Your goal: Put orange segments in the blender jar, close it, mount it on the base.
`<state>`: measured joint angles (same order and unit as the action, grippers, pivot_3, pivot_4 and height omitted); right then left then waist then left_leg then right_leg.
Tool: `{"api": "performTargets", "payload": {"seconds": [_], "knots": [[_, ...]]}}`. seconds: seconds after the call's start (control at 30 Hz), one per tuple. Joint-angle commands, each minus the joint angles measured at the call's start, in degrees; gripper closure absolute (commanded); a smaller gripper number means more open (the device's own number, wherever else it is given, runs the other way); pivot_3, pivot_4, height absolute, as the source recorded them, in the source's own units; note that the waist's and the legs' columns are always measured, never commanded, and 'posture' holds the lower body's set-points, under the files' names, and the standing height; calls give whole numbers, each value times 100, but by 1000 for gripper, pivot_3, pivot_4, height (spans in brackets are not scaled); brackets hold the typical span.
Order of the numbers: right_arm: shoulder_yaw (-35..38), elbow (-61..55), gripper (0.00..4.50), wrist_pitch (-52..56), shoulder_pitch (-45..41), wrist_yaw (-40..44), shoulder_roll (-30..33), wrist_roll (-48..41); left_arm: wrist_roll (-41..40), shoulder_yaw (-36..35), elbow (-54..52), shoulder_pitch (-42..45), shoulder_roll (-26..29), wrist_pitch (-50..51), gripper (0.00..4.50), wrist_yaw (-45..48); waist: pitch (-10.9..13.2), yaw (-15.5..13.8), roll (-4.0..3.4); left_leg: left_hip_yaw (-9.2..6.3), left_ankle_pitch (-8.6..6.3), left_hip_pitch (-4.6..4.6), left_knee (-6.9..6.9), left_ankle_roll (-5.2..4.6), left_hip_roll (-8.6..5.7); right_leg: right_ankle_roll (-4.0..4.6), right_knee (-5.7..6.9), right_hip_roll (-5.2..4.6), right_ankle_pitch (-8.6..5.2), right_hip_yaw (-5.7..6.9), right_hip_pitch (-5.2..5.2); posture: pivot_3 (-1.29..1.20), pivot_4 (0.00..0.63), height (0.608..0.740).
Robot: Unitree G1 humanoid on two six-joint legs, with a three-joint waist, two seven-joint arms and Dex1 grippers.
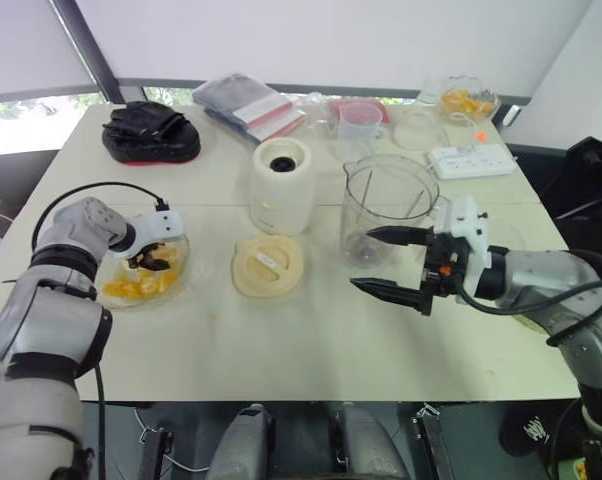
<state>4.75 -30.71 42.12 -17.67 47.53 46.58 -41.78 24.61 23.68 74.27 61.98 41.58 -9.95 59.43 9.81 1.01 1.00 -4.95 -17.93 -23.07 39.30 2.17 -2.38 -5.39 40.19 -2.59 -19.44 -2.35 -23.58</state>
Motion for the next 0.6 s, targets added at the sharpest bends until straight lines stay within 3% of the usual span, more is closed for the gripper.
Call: {"api": "performTargets", "payload": {"seconds": [0.03,0.13,0.2,0.3,0.6], "knots": [[150,-165,0,-65,-3,-6,50,-13,54,-67,57,-39,20,71,1596,-59,-1,-1,0,0,0,0,0,0,0,0,1,0,0,0,0,0,150,740],[146,-151,0,-67,-16,-3,49,-9,54,-62,54,-66,12,81,1596,-30,-2,0,-1,0,0,1,1,0,0,0,2,0,0,0,0,0,150,740],[140,-147,0,-70,-22,-3,48,-2,47,-65,52,-98,5,82,1833,-24,-3,1,-1,0,0,1,1,0,0,0,2,0,0,0,0,0,150,740],[132,-128,0,-73,-36,15,56,4,56,-71,44,-124,-11,90,2936,-89,-4,1,-2,0,0,2,2,0,0,0,4,0,0,0,0,0,150,740],[111,-82,0,-83,-80,96,87,59,25,-110,52,-190,-15,128,2936,-95,-5,1,-2,0,0,2,5,0,0,0,6,0,0,0,1,0,150,740]]}}
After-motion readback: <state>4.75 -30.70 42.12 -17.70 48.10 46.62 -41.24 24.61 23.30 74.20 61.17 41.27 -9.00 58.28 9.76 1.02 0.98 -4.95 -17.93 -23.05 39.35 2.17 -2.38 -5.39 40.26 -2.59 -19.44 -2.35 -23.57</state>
